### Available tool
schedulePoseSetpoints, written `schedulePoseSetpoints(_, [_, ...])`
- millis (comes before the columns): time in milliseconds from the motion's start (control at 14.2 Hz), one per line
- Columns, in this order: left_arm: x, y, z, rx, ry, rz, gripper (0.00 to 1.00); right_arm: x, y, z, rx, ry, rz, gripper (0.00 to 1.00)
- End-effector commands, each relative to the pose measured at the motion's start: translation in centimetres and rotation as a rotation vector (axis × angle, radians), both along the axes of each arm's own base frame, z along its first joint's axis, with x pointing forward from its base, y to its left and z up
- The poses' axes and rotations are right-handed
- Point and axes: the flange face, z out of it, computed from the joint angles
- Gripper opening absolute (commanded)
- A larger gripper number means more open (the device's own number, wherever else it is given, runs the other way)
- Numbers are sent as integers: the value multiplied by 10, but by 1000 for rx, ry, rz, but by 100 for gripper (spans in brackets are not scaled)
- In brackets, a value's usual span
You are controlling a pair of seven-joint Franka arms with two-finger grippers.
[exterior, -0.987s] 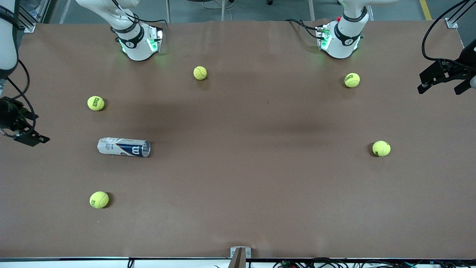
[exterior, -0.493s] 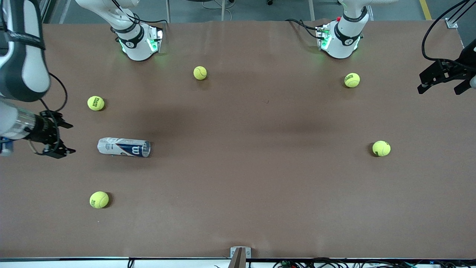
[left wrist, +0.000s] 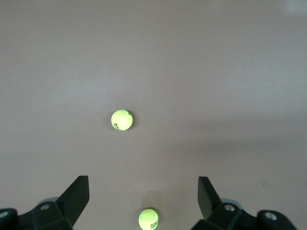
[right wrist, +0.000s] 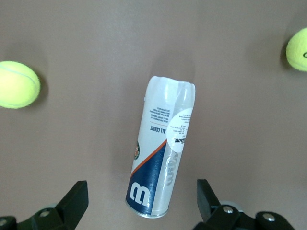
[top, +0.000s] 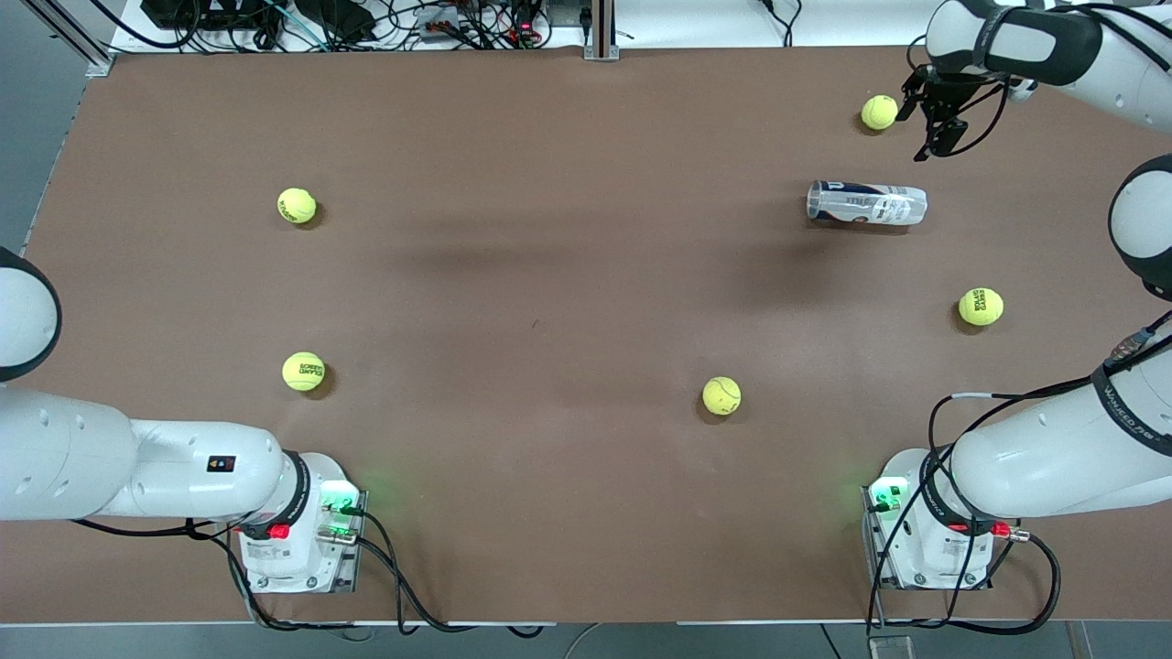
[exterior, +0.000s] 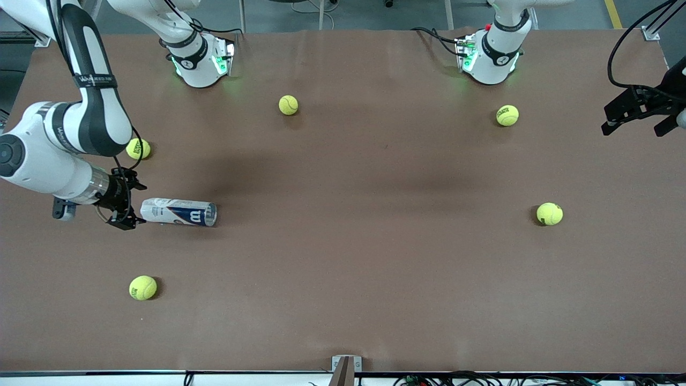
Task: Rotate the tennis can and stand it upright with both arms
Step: 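Reach the right gripper to the lying can and grasp its body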
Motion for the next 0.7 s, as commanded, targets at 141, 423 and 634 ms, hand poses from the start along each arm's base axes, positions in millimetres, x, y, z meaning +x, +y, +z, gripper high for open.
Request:
schedulePoseSetpoints(141, [-1, 3, 0, 20, -3, -19, 100, 4, 13, -33, -16, 0, -15, 100])
schedulePoseSetpoints(423, [-1, 3, 1, 20, -5, -19, 100, -4, 6, -70, -31, -19, -45, 100])
schedulePoseSetpoints(634, [-1, 2, 0, 20, -3, -20, 100, -9, 3, -93, -39, -10, -53, 100])
